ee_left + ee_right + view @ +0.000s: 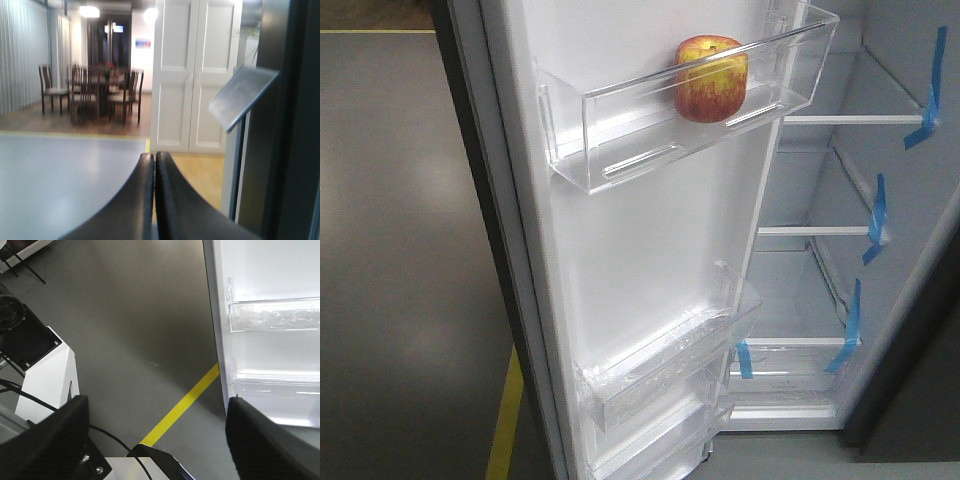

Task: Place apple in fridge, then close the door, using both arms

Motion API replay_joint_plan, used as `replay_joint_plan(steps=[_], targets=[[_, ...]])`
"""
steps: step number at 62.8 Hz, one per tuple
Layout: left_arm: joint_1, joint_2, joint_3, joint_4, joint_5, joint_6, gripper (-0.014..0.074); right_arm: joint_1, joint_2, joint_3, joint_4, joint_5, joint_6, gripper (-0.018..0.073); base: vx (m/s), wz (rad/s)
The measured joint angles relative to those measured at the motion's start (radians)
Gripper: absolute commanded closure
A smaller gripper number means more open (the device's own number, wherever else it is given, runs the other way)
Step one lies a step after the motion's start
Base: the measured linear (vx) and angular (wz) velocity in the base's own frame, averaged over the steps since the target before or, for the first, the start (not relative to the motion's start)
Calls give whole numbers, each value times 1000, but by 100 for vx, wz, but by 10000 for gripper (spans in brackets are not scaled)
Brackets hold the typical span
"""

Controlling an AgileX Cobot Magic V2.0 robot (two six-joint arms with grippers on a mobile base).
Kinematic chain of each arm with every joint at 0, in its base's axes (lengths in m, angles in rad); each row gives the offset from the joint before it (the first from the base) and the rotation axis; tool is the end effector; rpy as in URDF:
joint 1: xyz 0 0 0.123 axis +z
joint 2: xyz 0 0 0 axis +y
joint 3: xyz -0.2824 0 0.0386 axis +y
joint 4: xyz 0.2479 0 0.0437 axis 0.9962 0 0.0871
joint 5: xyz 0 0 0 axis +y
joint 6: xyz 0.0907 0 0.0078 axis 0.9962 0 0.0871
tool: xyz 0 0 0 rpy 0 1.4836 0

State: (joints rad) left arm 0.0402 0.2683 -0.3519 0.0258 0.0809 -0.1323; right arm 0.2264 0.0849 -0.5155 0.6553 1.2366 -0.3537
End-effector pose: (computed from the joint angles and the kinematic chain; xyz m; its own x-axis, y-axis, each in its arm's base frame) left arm 0.0719 0.0031 0.3074 0.0937 -0.1027 -0.9903 -0.0325 0.9938 -0.1061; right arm -0.0230 0.0485 0.2840 -0.5113 -0.2072 -0.8340 -0.6919 0.6749 0.2565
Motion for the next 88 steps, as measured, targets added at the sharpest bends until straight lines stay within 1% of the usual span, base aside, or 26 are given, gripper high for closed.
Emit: replay_joint_plan(steps=[10,18,29,39,48,53,59,70,75,88], targets=[[0,217,-194,7,200,0,603,0,0,0,0,0,2,18,0,0],[0,403,-319,24,335,0,603,0,0,0,0,0,2,18,0,0],[0,663,-496,30,507,38,603,0,0,0,0,3,2,18,0,0],[0,897,-634,30,617,85,603,0,0,0,0,4,2,18,0,0],[0,1060,-750,3,649,139,603,0,0,0,0,4,2,18,0,0],[0,1146,-813,-45,652,195,603,0,0,0,0,4,2,18,0,0],[0,1240,-894,-129,667,273,603,0,0,0,0,5,2,18,0,0],[0,1398,-1030,-328,685,437,603,0,0,0,0,5,2,18,0,0],[0,1455,-1085,-405,689,484,603,0,0,0,0,5,2,18,0,0],[0,1595,-1212,-644,720,599,603,0,0,0,0,5,2,18,0,0]])
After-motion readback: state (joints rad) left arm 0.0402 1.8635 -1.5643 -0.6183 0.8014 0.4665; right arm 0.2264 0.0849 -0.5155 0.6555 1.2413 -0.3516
